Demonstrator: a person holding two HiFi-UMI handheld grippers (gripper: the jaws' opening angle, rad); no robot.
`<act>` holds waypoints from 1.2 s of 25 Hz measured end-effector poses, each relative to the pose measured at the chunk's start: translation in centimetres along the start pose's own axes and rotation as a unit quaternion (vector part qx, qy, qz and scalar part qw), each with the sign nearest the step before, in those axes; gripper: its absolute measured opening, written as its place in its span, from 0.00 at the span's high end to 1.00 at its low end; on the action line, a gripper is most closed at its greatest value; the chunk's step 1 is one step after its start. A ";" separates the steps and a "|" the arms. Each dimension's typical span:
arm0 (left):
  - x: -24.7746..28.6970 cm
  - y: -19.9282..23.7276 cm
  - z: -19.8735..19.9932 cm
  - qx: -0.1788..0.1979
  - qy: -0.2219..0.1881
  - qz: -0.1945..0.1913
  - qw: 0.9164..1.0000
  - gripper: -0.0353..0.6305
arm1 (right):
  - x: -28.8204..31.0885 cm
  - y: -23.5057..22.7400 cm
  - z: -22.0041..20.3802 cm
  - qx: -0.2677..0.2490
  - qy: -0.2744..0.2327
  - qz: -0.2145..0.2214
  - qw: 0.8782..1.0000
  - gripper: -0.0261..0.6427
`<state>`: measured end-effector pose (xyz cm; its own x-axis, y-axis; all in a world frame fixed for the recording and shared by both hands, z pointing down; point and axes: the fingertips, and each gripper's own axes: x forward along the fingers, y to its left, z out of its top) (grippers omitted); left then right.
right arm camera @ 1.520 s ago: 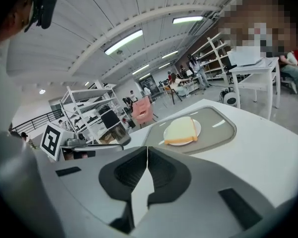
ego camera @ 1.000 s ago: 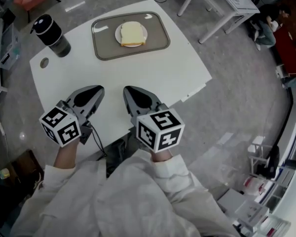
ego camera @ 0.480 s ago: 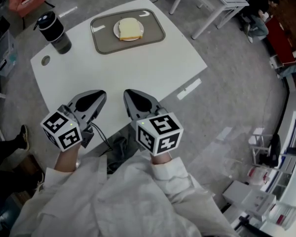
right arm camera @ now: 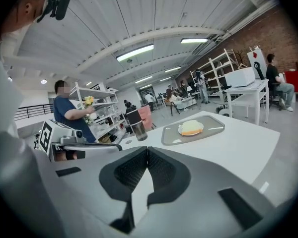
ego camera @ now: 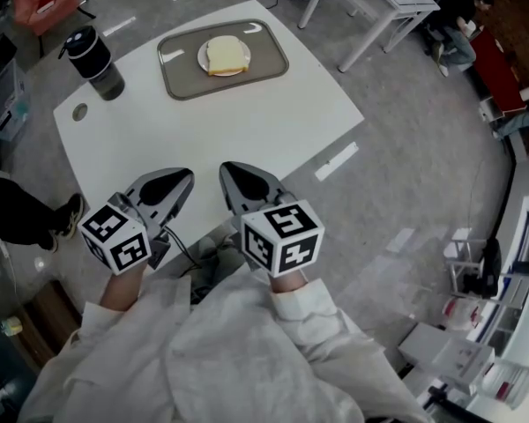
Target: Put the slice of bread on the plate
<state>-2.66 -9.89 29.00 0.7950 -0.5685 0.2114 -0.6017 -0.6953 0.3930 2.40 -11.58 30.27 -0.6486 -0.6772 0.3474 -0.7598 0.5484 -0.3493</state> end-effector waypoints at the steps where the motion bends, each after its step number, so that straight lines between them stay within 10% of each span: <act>1: 0.2 -0.2 0.0 0.001 0.001 0.000 1.000 0.92 | -0.1 -0.1 0.0 -0.001 0.001 0.001 1.000 0.94; 30: 2.4 -1.7 -0.5 -0.013 0.003 0.040 0.999 0.92 | -1.7 -1.4 0.4 -0.039 0.012 0.016 0.999 0.94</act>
<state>0.33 -9.88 29.27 0.7446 -0.6193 0.2491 -0.6617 -0.6361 0.3969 4.62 -11.36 29.81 -0.6725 -0.6474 0.3586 -0.7396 0.6066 -0.2917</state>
